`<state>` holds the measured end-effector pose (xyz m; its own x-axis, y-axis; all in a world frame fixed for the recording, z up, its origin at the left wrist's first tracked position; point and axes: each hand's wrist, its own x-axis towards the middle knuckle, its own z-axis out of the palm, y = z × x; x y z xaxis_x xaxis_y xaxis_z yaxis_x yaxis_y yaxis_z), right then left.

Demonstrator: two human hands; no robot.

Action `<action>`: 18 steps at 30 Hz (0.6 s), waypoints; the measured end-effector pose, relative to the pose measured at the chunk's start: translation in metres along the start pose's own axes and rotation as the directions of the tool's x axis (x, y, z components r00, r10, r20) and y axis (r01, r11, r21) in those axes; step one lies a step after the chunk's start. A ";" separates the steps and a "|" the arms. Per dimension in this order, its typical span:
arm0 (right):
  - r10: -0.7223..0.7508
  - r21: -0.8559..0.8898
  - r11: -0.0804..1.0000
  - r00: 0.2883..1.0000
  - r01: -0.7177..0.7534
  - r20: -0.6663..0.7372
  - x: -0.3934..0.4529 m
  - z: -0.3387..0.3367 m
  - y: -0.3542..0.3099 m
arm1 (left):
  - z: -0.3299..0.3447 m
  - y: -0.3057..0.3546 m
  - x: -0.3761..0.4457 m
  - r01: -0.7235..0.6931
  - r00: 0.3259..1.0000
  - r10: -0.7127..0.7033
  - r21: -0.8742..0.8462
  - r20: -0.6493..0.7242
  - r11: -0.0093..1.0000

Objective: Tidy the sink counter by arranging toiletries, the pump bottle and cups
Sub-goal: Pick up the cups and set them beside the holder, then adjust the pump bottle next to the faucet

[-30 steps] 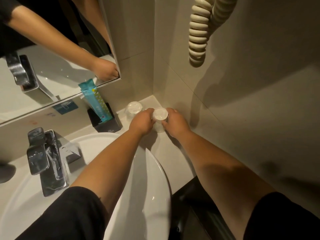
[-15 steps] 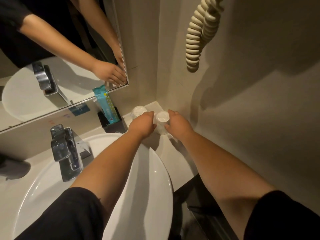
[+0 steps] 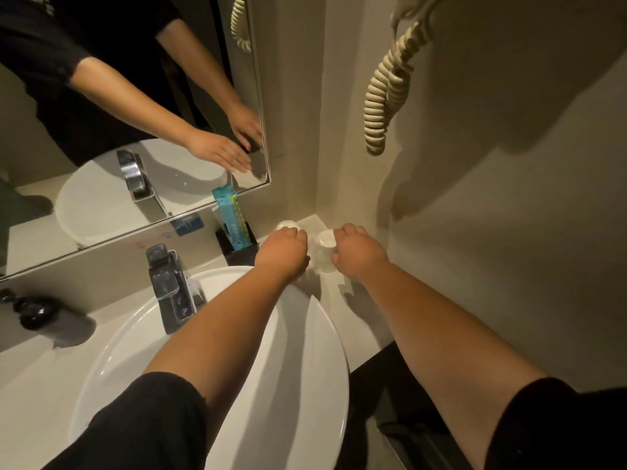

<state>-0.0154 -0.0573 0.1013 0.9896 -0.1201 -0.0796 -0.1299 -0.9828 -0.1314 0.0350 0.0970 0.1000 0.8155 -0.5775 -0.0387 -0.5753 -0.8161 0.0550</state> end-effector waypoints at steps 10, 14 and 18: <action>-0.145 -0.039 0.989 0.989 0.143 -0.041 -0.034 -0.001 0.000 | 0.003 0.015 -0.049 0.115 0.992 -0.109 0.097 -0.069 0.989; -0.230 -0.044 0.973 0.973 0.229 -0.019 -0.057 0.001 0.002 | 0.007 0.028 -0.084 0.244 0.967 -0.237 0.076 -0.093 0.967; -0.340 -0.063 0.939 0.940 0.339 0.001 -0.079 0.002 -0.002 | 0.009 0.039 -0.121 0.351 0.932 -0.343 0.059 -0.114 0.935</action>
<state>-0.0932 -0.0455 0.1059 0.9747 0.2212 -0.0309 0.2178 -0.9720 -0.0881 -0.0864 0.1350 0.0976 0.9649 -0.2562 0.0584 -0.2554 -0.9666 -0.0212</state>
